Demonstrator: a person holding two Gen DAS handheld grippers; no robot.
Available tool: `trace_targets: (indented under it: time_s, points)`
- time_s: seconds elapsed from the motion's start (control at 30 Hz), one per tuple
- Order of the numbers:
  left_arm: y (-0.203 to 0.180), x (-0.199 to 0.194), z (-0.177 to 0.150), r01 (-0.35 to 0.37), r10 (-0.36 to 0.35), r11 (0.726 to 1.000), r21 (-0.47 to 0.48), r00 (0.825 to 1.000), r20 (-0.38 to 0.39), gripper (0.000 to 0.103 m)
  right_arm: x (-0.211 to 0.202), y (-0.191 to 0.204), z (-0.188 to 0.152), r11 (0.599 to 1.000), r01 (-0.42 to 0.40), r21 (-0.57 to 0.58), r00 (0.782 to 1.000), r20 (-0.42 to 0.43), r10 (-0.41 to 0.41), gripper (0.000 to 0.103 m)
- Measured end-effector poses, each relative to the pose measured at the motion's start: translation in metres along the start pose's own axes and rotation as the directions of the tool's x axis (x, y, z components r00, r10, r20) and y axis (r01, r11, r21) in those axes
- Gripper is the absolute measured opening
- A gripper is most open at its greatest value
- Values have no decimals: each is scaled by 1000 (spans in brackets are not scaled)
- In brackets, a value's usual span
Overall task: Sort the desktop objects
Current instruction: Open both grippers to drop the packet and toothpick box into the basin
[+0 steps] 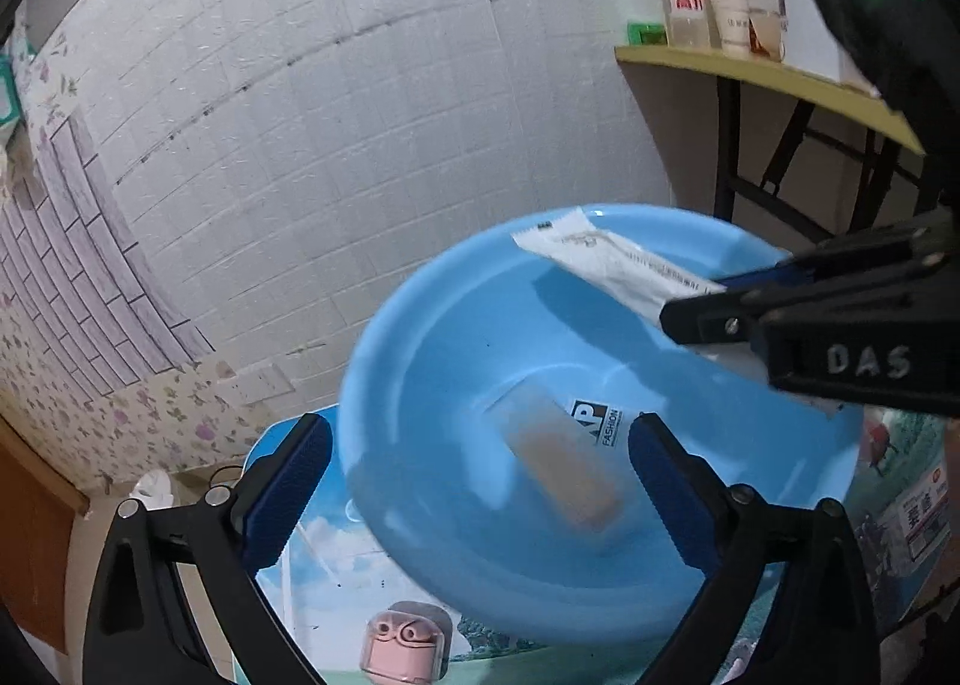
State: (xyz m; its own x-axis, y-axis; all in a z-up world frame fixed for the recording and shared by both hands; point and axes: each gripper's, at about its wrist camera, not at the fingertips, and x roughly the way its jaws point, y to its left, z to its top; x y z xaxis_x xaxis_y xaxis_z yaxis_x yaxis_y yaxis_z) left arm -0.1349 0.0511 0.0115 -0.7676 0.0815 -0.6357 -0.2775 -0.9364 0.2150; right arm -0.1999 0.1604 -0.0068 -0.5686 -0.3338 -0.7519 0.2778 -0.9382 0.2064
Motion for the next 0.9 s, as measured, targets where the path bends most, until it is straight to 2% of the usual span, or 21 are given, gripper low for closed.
trace_targets:
  time_s: [0.27, 0.47, 0.5, 0.53, 0.57, 0.6, 0.63, 0.67, 0.9]
  points:
    - [27, -18, -13, -3, 4, 992, -129, 1000, 2, 101, 9, 8, -5, 1000, -2, -2, 1000, -25, 2, 18]
    - [37, -20, -23, -11, 9, 984, -179, 1000, -13, 102, 12, 14, -4, 1000, -11, 7, 1000, -25, 11, 20]
    - [38, -21, -24, -11, 8, 982, -187, 1000, -14, 102, 12, 16, -2, 1000, -14, 6, 1000, -22, 14, 23]
    - [40, -23, -24, -11, 9, 981, -195, 1000, -13, 102, 11, 18, -2, 1000, -13, 6, 1000, -19, 13, 33]
    - [42, -25, -24, -14, 12, 978, -208, 1000, -10, 102, 9, 19, -2, 1000, -4, 10, 1000, -10, 4, 51]
    - [43, -27, -24, -15, 14, 976, -218, 1000, -7, 103, 7, 18, -1, 1000, 4, 17, 1000, -4, -4, 61]
    - [45, -29, -24, -16, 16, 973, -230, 1000, -3, 103, 5, 18, 0, 1000, 10, 23, 1000, 4, -10, 77]
    - [46, -31, -24, -16, 17, 971, -239, 1000, 0, 103, 1, 18, 0, 999, 15, 30, 1000, 17, -15, 82]
    - [47, -41, -26, -34, 33, 961, -275, 999, -9, 103, -27, 30, -5, 999, 46, -8, 997, 56, -46, 82]
